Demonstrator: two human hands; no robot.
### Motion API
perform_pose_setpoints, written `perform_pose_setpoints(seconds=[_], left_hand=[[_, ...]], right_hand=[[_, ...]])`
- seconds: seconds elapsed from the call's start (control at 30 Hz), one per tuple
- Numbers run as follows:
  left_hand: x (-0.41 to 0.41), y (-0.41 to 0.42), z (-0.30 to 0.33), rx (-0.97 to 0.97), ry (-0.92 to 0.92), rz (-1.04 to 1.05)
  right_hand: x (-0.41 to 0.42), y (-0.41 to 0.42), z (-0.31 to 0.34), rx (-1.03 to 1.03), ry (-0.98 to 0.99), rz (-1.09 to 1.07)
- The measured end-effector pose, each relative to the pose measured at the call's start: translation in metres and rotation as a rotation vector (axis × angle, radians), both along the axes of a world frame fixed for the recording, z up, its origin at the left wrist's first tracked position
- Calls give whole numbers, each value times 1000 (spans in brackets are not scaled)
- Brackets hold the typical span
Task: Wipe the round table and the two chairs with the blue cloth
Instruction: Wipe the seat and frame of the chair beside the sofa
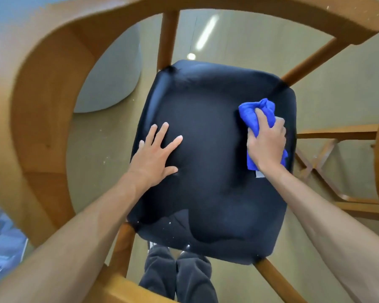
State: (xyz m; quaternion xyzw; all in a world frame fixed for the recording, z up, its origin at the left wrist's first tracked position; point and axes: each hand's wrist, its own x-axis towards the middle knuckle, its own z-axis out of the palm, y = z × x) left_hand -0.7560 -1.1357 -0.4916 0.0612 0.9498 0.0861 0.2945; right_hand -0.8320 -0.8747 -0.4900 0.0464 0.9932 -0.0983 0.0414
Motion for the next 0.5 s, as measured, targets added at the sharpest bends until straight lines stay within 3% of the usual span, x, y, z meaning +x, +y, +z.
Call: perform_pose_setpoints(seconds=[0.07, 0.17, 0.23, 0.3, 0.4, 0.5], left_hand=[[-1, -4, 0, 65, -23, 42], [-2, -9, 3, 115, -72, 43], [-3, -11, 5, 120, -98, 26], [-5, -12, 5, 108, -109, 16], [-6, -9, 3, 81, -104, 17], [-7, -9, 2, 90, -99, 26]], right_hand=[[47, -23, -3, -40, 24, 216], [149, -27, 1, -126, -53, 746], [189, -12, 6, -68, -147, 1188], [190, -4, 7, 10, -204, 1439], [167, -34, 7, -7, -120, 1485], [152, -106, 1, -56, -42, 1276]])
